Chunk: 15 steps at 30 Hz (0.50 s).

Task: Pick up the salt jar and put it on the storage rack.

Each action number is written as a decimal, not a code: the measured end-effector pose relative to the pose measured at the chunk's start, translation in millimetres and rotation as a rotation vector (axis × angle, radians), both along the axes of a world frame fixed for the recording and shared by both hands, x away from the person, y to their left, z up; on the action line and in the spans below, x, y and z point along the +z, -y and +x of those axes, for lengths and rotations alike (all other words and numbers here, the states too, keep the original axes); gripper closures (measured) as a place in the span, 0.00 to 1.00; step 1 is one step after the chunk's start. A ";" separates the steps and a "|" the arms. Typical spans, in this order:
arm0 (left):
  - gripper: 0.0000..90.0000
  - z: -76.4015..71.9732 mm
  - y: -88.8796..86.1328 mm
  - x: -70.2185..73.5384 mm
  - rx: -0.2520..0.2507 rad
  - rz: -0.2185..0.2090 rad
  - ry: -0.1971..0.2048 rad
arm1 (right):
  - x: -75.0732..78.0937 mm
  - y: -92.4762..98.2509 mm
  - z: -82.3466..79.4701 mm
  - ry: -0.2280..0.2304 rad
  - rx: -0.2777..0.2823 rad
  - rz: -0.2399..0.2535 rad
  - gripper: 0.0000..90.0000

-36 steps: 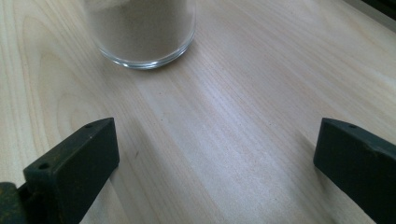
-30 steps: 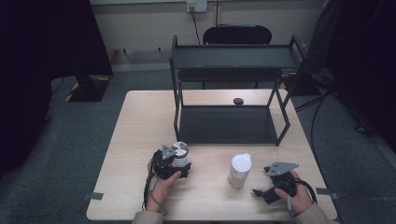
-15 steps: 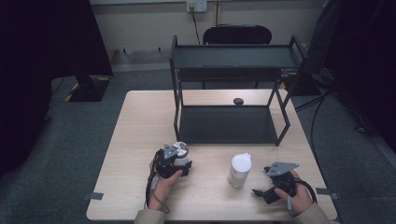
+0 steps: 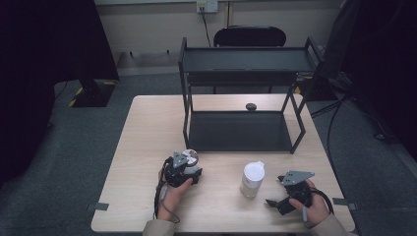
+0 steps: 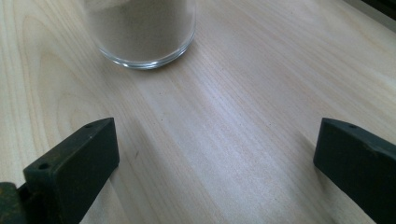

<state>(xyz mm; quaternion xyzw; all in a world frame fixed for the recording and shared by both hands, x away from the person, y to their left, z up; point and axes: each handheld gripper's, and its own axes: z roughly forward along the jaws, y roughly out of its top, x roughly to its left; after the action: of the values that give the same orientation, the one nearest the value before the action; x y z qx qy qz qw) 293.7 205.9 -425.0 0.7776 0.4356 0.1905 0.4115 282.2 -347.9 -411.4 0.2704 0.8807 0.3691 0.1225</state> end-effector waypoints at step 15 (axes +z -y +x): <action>0.34 -0.6 0.8 3.2 -0.003 0.016 0.004 | 0.0 0.0 0.0 0.000 0.000 0.000 0.00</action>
<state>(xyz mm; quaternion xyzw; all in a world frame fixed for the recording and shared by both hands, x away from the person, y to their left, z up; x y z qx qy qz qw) 293.1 205.1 -421.8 0.7812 0.4321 0.1950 0.4062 282.2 -347.9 -411.4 0.2705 0.8807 0.3691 0.1225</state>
